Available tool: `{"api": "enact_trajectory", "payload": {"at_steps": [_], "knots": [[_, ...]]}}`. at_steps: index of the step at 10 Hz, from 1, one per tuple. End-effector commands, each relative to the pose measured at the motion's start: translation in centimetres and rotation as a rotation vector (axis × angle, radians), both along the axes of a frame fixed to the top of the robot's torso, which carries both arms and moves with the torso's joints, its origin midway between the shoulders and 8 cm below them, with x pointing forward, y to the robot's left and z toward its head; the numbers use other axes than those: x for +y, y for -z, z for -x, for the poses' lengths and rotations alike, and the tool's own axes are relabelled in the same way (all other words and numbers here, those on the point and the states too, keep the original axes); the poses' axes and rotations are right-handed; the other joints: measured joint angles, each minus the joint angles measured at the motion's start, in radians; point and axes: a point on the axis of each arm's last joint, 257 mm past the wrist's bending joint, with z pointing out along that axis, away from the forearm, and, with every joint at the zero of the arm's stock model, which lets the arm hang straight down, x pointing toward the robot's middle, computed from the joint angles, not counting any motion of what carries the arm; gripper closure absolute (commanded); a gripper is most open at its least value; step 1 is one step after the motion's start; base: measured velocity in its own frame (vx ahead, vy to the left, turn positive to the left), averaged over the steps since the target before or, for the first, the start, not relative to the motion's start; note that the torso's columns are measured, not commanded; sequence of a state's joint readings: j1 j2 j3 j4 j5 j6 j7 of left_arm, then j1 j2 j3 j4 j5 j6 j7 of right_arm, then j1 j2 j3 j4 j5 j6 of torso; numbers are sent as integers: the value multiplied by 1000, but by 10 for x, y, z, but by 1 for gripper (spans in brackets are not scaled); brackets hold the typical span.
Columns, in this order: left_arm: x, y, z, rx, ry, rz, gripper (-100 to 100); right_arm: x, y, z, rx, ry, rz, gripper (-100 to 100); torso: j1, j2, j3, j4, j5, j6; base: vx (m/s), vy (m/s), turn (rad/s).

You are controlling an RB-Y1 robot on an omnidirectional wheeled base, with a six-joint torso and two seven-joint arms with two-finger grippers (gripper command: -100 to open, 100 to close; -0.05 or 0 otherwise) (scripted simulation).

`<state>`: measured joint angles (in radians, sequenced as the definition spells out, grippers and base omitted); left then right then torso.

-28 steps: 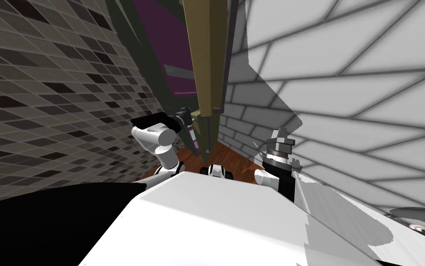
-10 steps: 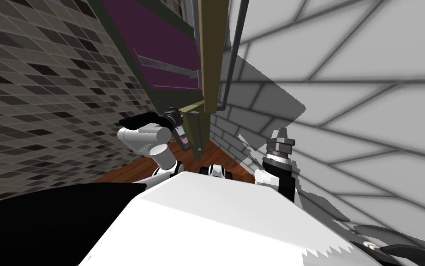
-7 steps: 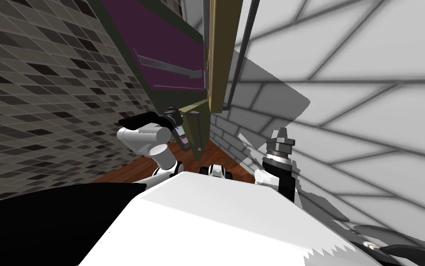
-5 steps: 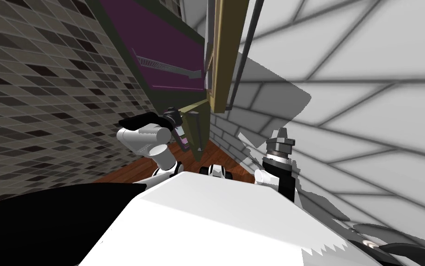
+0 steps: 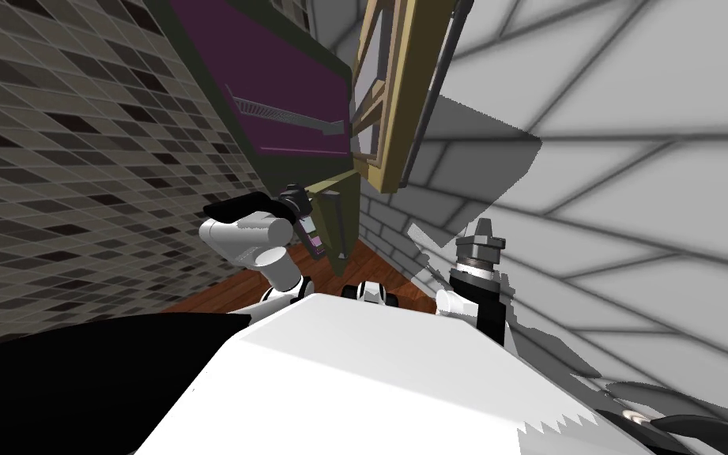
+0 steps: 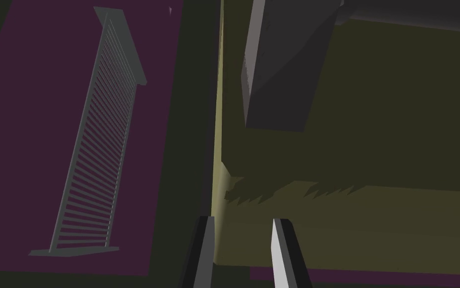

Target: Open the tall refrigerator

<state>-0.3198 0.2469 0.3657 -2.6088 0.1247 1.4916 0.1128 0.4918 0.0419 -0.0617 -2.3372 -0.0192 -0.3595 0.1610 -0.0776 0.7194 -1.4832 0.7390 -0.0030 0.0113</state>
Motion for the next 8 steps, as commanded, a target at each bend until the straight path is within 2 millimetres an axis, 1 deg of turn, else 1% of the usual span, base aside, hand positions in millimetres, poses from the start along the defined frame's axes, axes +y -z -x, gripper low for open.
{"api": "enact_trajectory", "payload": {"at_steps": [1, 2, 3, 4, 5, 6, 8], "knots": [[-3, -6, -1, -16, 9, -3, 100, 0, 0, 0, 0, 0, 0, 0, 2, 4, -1, -2, 0, 0, 9, -10, -20], [3, -5, 2, 2, -4, 15, -100, 0, 0, 0, 0, 0, 0, 0, 1, 2, 0, -1, 1, 1, -4, 108, -5], [4, -8, 3, 2, -6, 23, -100, 0, 0, 0, 0, 0, 0, 0, 24, 3, 1, -4, -1, -2, -13, 127, -13], [4, -10, 3, 2, -8, 31, -100, 0, 0, 0, 0, 0, 0, 0, 52, 6, 3, -5, 3, -4, -13, 62, 13], [5, -13, 4, 2, -10, 39, -100, 0, 0, 0, 0, 0, 0, 0, 64, 9, 1, -3, 2, -5, -8, 36, 18], [6, -15, 5, 2, -12, 47, -100, 0, 0, 0, 0, 0, 0, 0, 71, 11, 1, -1, 0, -6, -1, 38, 8], [8, -20, 6, 2, -15, 63, -100, 0, 0, 0, 0, 0, 0, 0, 75, 12, 1, 0, -1, -6, 2, 50, -6]]}}
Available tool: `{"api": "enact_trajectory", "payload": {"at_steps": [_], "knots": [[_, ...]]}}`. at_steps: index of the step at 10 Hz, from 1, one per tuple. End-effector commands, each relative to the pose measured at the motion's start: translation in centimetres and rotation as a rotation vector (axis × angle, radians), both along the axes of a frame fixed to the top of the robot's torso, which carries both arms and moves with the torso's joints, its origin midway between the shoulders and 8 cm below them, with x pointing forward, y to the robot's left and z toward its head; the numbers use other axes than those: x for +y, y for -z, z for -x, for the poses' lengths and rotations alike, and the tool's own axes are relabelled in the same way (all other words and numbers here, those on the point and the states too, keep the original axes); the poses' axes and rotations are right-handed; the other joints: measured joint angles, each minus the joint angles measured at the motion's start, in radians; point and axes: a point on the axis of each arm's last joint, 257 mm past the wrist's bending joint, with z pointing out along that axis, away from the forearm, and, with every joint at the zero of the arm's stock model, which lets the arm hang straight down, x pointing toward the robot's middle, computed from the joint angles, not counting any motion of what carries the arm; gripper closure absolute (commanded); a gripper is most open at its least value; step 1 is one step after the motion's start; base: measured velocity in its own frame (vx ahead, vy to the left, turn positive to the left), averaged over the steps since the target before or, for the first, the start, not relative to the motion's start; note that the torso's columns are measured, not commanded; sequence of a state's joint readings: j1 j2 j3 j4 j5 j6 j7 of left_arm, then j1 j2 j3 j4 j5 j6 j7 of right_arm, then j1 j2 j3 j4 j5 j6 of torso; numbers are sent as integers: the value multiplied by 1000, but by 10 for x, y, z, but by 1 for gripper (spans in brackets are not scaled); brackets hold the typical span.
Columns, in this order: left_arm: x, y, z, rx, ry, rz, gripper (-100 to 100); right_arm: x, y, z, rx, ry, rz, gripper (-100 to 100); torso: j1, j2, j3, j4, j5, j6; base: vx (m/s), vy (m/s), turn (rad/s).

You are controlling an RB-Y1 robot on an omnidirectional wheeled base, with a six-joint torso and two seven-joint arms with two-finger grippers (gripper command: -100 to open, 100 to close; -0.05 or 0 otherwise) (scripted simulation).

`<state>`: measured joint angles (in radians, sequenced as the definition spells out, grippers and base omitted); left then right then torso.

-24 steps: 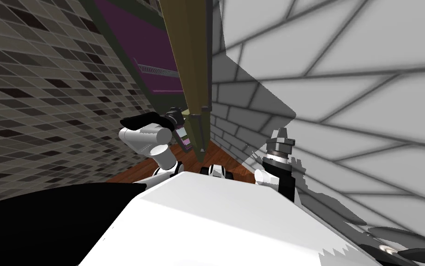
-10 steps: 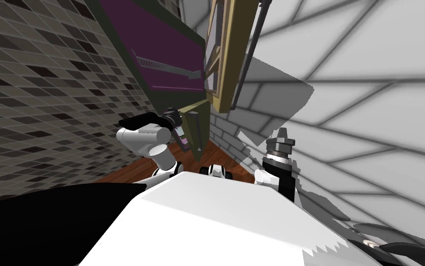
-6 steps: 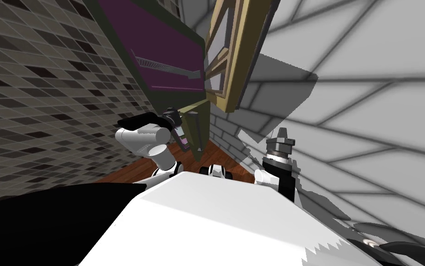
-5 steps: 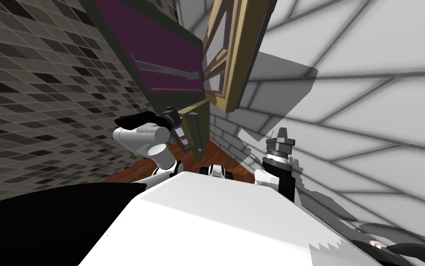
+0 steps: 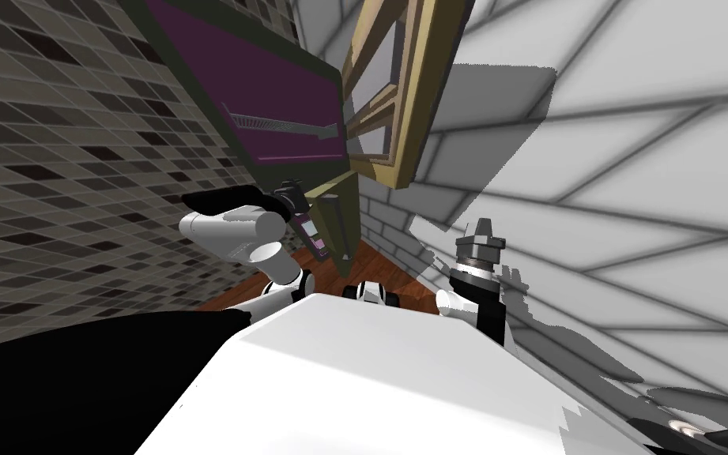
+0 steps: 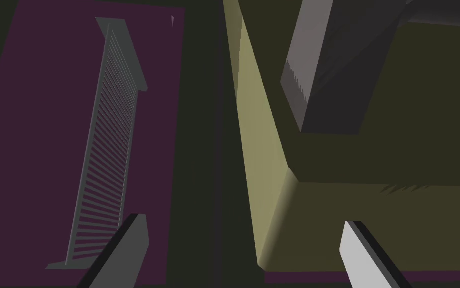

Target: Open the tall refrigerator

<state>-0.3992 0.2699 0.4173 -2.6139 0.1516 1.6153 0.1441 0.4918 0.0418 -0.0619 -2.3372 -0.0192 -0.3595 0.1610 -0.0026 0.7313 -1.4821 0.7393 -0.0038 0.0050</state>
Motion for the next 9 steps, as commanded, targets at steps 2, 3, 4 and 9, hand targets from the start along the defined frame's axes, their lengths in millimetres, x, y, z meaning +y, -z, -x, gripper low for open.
{"api": "enact_trajectory", "payload": {"at_steps": [2, 3, 4, 9], "knots": [[2, -16, 2, -20, -3, 26, -100, 0, 0, 0, 0, 0, 0, 0, 0, -1, -1, 0, -1, 0, 10, 72, 0], [3, -6, 1, 4, -6, 25, -100, 0, 0, 0, 0, 0, 0, 0, -2, -1, -1, 1, -2, 1, -3, 41, 20], [4, -5, 2, 7, -9, 27, 0, 0, 0, 0, 0, 0, 0, 0, -5, 0, 1, -2, -1, 0, -10, 14, 23], [5, -3, 2, 12, -13, 27, 0, 0, 0, 0, 0, 0, 0, 0, 3, 4, 4, -2, 4, -4, -5, 1, 7]]}}
